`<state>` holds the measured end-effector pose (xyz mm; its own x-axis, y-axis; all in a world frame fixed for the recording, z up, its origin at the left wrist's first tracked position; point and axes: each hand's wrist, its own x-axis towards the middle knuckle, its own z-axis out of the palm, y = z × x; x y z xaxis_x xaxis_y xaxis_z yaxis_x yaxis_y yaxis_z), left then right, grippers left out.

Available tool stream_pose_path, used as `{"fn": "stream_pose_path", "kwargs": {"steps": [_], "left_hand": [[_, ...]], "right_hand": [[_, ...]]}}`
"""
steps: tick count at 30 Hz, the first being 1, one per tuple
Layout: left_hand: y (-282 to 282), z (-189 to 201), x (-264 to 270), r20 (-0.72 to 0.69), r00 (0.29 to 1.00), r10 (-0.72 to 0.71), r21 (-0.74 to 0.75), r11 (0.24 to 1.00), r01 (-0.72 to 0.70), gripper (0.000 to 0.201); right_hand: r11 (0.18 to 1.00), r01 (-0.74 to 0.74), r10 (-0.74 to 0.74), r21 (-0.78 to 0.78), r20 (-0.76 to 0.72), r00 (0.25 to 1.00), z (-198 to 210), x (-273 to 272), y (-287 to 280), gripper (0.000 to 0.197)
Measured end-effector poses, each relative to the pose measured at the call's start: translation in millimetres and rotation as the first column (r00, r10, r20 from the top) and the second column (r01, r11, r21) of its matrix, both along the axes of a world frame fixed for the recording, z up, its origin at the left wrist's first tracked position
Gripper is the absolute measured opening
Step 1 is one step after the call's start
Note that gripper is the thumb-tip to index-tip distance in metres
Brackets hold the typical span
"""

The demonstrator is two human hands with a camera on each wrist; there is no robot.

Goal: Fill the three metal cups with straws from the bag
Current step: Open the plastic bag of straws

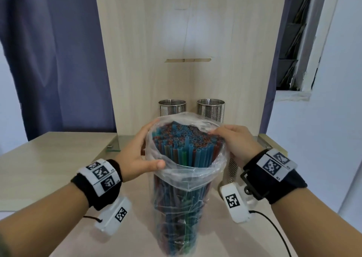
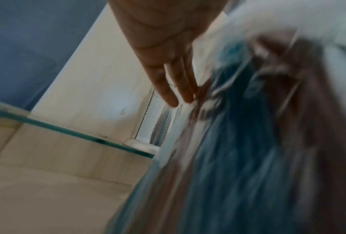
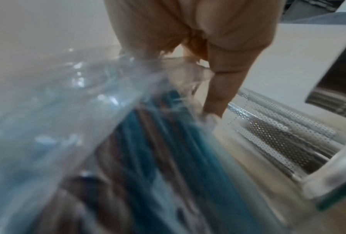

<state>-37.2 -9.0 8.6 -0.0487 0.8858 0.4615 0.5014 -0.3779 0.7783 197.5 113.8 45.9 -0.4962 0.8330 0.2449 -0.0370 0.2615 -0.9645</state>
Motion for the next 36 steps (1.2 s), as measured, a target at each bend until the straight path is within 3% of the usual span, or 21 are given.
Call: {"fn": "stream_pose_path", "kwargs": {"steps": [2, 3, 6, 9, 12, 14, 17, 19, 21, 24, 26, 28, 31, 32, 34, 36], "left_hand": [[9.9, 18.0, -0.6, 0.31, 0.945, 0.103, -0.136, 0.989, -0.063, 0.077], [11.9, 26.5, -1.1, 0.387, 0.898, 0.208, -0.228, 0.966, -0.125, 0.067], [9.0, 44.7, -2.8, 0.189, 0.923, 0.335, -0.367, 0.896, -0.25, 0.078], [11.0, 57.5, -9.6, -0.065, 0.908, 0.414, -0.336, 0.848, -0.41, 0.065], [11.2, 70.0, -11.5, -0.142, 0.893, 0.428, -0.298, 0.841, -0.451, 0.044], [13.3, 71.8, -15.0, -0.205, 0.866, 0.456, -0.183, 0.851, -0.491, 0.037], [18.9, 68.8, -12.8, -0.282, 0.828, 0.485, -0.055, 0.853, -0.519, 0.029], [23.7, 63.7, -12.3, -0.222, 0.845, 0.486, -0.057, 0.859, -0.509, 0.032], [28.1, 59.1, -11.8, -0.135, 0.868, 0.479, -0.096, 0.865, -0.492, 0.035], [36.9, 51.3, -10.6, 0.037, 0.835, 0.548, -0.256, 0.813, -0.522, 0.027], [40.1, 48.2, -7.7, 0.233, 0.78, 0.581, -0.406, 0.787, -0.465, 0.025], [42.7, 45.8, -7.5, 0.32, 0.76, 0.565, -0.452, 0.796, -0.402, 0.023], [46.8, 47.6, -13.1, 0.153, 0.854, 0.497, -0.346, 0.837, -0.425, 0.021], [47.3, 48.9, -14.3, 0.127, 0.881, 0.456, -0.332, 0.856, -0.396, 0.027], [44.6, 52.7, -11.4, 0.144, 0.912, 0.385, -0.352, 0.881, -0.316, 0.044], [43.9, 55.5, -8.5, 0.195, 0.911, 0.364, -0.367, 0.888, -0.276, 0.043]], "right_hand": [[0.999, 0.004, -0.005, 0.041, 0.007, 1.0, 4.7, -3.7, 4.5, 0.021], [0.997, 0.013, -0.014, 0.078, 0.009, 1.0, 4.7, -6.1, 5.7, 0.023], [0.963, 0.061, -0.062, 0.264, -0.005, 0.998, -2.2, -15.5, 7.7, 0.015], [0.912, 0.044, -0.026, 0.409, -0.049, 0.998, -6.7, -20.6, 10.4, 0.015], [0.888, -0.028, 0.019, 0.46, 0.026, 0.999, 0.9, -18.1, 14.3, 0.033], [0.886, -0.035, -0.024, 0.462, 0.122, 0.992, 7.4, -16.6, 13.8, 0.024], [0.942, -0.029, -0.028, 0.335, 0.165, 0.986, 8.0, -21.6, 20.4, 0.021], [0.986, -0.007, -0.021, 0.167, 0.164, 0.986, 5.0, -27.7, 27.4, 0.026], [0.997, -0.019, 0.027, -0.072, 0.107, 0.994, -3.3, -36.2, 36.3, 0.037], [0.931, -0.078, 0.086, -0.358, 0.006, 0.996, -17.7, -45.9, 46.2, 0.049], [0.903, -0.095, 0.1, -0.419, -0.009, 0.995, -17.2, -45.8, 39.8, 0.036], [0.931, -0.133, 0.127, -0.341, -0.039, 0.991, -15.5, -44.1, 39.7, 0.021], [0.999, -0.029, 0.031, 0.042, -0.047, 0.998, -9.1, -40.3, 31.5, 0.016], [0.995, -0.055, 0.062, 0.087, -0.082, 0.995, -7.9, -38.5, 27.5, 0.011], [0.99, -0.119, 0.126, 0.071, -0.114, 0.985, -8.1, -35.2, 24.1, 0.02], [0.989, -0.139, 0.143, 0.053, -0.081, 0.986, -6.4, -33.0, 28.5, 0.027]]}}
